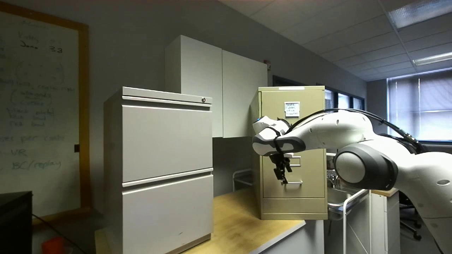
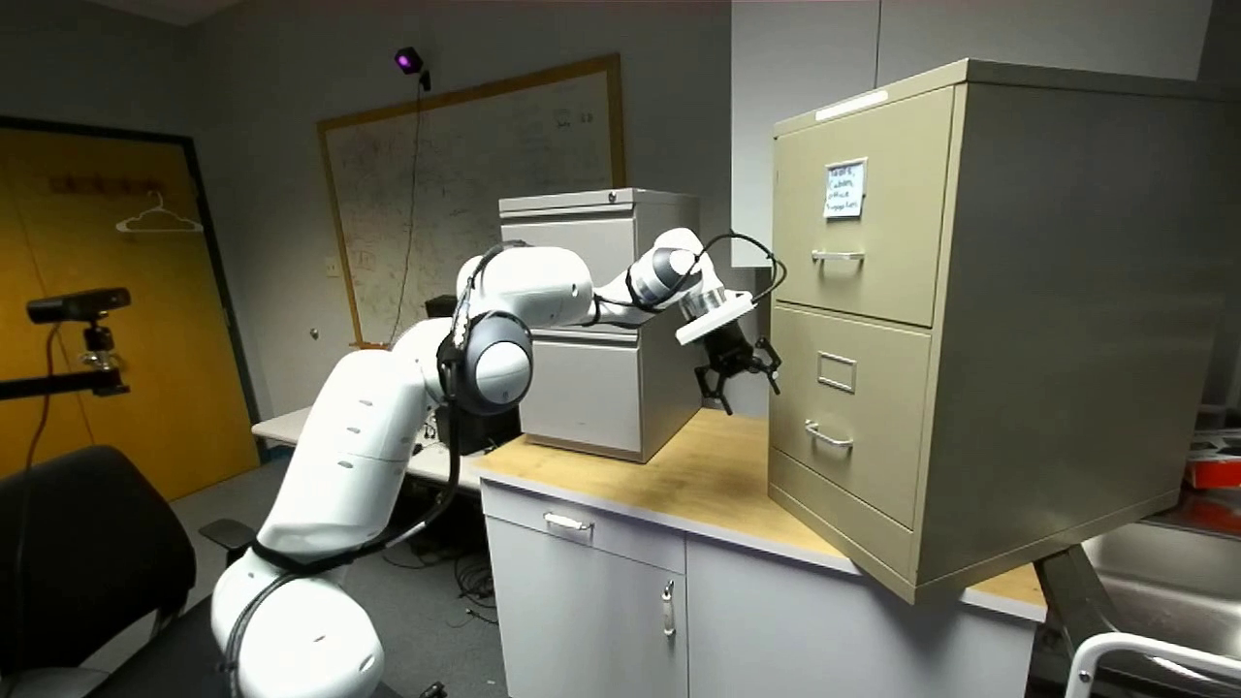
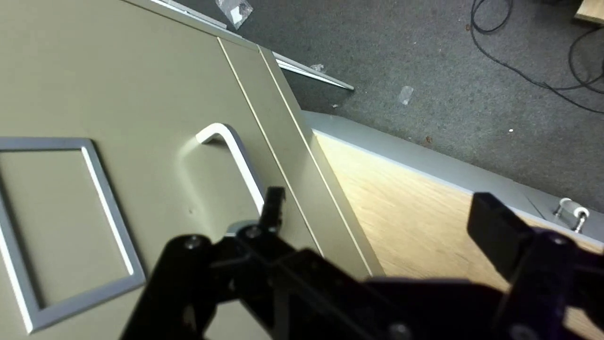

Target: Open the bottom drawer of the file cabinet

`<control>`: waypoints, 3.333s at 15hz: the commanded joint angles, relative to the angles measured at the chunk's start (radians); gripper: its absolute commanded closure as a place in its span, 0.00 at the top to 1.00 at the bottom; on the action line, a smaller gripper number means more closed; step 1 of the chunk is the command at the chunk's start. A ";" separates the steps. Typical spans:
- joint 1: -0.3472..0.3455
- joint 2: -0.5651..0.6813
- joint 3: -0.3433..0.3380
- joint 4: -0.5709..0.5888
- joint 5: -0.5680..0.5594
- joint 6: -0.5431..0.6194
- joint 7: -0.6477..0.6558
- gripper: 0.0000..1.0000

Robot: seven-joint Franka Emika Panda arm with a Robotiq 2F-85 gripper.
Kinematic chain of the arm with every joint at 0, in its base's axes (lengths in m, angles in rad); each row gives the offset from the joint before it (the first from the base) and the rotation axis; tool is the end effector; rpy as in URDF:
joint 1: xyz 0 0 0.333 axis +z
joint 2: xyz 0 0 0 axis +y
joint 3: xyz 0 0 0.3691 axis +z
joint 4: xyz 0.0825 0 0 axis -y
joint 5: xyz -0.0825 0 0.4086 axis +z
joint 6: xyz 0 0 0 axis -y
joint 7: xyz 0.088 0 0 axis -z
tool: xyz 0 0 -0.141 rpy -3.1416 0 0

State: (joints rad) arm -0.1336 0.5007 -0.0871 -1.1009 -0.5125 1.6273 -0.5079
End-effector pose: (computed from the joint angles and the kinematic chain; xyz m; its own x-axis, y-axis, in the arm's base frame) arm 0.7239 -0.2124 0.5696 0.9387 0.2482 -0.2394 0.3356 -0.8170 0.4689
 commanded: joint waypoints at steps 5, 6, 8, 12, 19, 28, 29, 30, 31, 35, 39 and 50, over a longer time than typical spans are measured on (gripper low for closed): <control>-0.060 0.134 -0.014 0.217 0.097 -0.021 -0.046 1.00; -0.067 0.145 -0.011 0.236 0.117 -0.020 -0.048 1.00; -0.079 0.168 -0.006 0.264 0.156 -0.010 -0.047 1.00; -0.102 0.206 0.005 0.266 0.200 0.033 -0.039 1.00; -0.134 0.241 -0.019 0.248 0.190 0.145 -0.016 1.00; -0.145 0.258 -0.010 0.239 0.203 0.185 0.021 1.00; -0.143 0.260 -0.010 0.235 0.204 0.201 0.039 1.00; -0.142 0.262 -0.007 0.230 0.205 0.212 0.054 1.00; -0.138 0.263 -0.008 0.223 0.200 0.235 0.077 1.00; -0.121 0.265 -0.022 0.194 0.156 0.325 0.184 1.00; -0.115 0.265 -0.021 0.159 0.114 0.340 0.259 1.00; -0.141 0.193 0.030 0.100 0.173 0.270 0.188 0.25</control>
State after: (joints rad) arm -0.2541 0.7021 -0.0970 -0.9655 -0.3939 1.8892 -0.2723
